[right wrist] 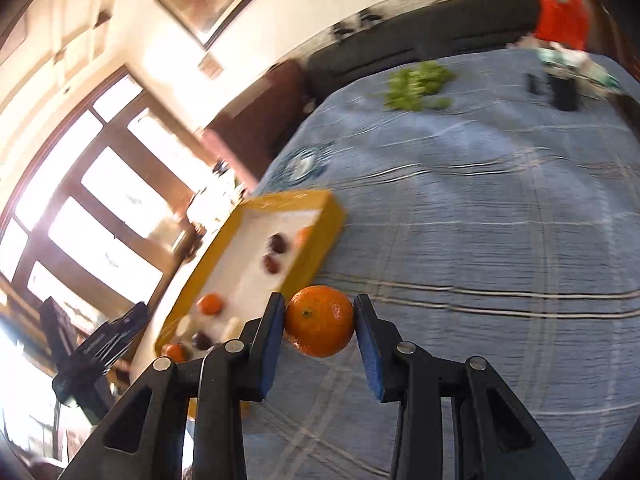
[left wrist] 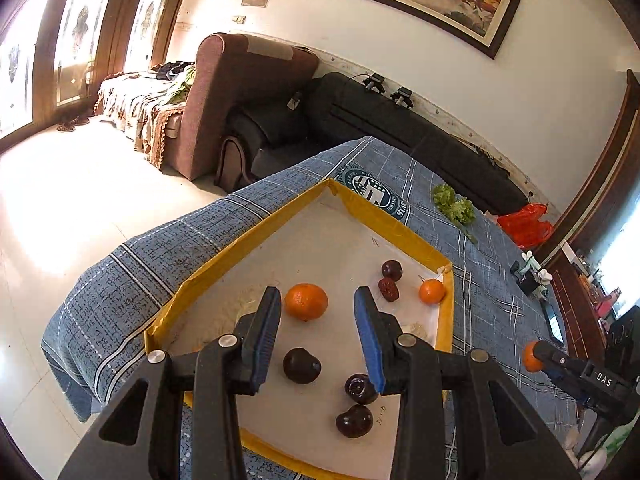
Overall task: Organize fruits
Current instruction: 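Carry both oranges into the tray and open both tools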
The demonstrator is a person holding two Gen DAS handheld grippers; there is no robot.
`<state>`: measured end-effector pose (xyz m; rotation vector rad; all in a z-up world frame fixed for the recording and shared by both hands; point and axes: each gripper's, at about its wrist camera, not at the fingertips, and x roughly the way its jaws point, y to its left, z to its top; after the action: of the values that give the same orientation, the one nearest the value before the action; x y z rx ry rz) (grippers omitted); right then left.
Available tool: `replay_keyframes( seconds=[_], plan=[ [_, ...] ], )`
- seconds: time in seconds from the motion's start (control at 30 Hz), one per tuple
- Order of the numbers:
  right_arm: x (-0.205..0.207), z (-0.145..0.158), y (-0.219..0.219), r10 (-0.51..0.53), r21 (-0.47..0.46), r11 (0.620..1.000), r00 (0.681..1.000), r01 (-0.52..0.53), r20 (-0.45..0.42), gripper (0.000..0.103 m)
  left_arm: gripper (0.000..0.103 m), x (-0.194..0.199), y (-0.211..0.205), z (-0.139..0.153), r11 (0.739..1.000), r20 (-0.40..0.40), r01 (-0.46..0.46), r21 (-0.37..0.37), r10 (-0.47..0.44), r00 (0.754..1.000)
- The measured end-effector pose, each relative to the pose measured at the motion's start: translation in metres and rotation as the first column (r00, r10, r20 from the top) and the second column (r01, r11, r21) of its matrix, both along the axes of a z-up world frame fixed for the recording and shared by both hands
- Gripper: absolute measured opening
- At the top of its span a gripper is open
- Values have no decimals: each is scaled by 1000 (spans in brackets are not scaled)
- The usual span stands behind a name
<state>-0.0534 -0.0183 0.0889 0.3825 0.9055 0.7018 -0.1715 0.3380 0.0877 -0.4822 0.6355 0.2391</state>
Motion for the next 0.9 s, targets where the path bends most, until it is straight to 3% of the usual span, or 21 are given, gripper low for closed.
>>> replay_keyframes(
  seconds=[0.23, 0.37, 0.63, 0.8, 0.9],
  plan=[
    [-4, -7, 85, 128, -60, 990, 992, -129, -13, 40, 37, 3, 19, -19, 998, -17, -11, -55, 10, 1000],
    [2, -15, 121, 171, -82, 982, 985, -173, -34, 40, 46, 0, 28, -23, 997, -33, -26, -69, 24, 999],
    [4, -24, 176, 235, -149, 959, 971, -240, -50, 41, 68, -7, 38, -19, 997, -42, -79, 9, 79, 996],
    [6, -30, 195, 240, -192, 951, 970, -244, -42, 41, 70, -4, 36, -19, 995, -54, -89, 51, 91, 994],
    [10, -29, 196, 231, -175, 956, 972, -234, -41, 57, 71, -1, 36, -22, 995, -61, -84, 55, 87, 994]
  ],
)
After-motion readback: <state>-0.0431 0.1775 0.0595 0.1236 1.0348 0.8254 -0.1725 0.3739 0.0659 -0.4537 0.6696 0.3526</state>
